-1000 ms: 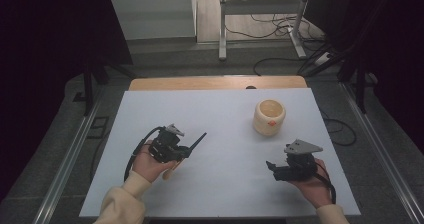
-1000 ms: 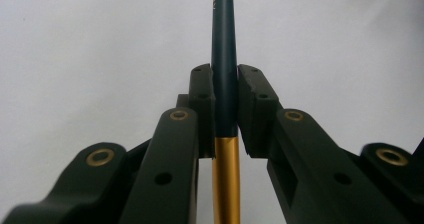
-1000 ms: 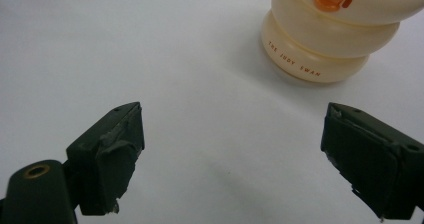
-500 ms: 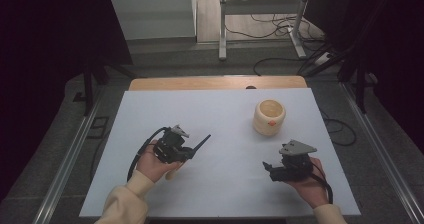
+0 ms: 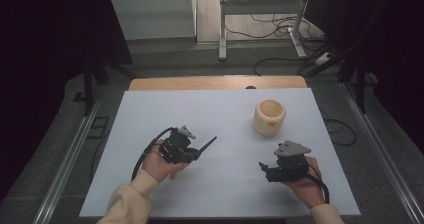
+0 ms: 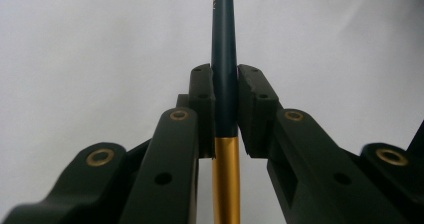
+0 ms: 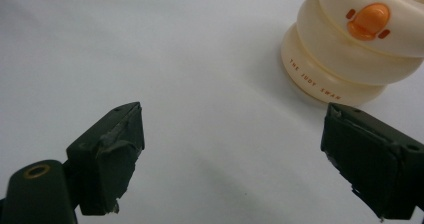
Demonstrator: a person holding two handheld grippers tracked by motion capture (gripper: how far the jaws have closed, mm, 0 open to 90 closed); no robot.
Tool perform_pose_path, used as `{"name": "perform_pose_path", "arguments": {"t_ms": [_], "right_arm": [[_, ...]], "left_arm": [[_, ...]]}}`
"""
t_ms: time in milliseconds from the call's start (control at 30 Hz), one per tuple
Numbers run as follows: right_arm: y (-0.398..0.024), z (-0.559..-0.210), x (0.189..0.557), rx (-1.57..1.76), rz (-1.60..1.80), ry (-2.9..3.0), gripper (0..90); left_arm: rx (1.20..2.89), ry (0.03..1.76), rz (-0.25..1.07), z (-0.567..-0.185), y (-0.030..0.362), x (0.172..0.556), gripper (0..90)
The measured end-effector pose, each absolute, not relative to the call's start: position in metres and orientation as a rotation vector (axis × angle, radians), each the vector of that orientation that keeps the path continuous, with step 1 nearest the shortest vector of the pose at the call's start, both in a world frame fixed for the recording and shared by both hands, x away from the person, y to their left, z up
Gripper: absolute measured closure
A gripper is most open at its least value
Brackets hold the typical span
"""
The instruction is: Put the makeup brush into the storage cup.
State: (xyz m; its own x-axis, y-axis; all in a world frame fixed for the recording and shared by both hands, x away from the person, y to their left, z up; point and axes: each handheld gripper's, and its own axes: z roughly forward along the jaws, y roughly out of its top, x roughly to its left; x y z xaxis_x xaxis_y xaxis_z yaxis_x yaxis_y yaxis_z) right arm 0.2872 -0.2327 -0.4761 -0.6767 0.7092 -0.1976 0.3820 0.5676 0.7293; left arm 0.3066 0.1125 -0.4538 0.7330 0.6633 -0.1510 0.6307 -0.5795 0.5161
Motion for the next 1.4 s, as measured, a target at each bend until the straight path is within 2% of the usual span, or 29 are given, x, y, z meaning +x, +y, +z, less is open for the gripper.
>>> {"name": "perform_pose_path", "arguments": {"t_ms": [1400], "right_arm": [[-0.184,-0.481,0.280,0.662,0.824,2.346,10.8]], "left_arm": [[2.444,0.826,0.029,-0.452,0.063,0.305,78.9]]}}
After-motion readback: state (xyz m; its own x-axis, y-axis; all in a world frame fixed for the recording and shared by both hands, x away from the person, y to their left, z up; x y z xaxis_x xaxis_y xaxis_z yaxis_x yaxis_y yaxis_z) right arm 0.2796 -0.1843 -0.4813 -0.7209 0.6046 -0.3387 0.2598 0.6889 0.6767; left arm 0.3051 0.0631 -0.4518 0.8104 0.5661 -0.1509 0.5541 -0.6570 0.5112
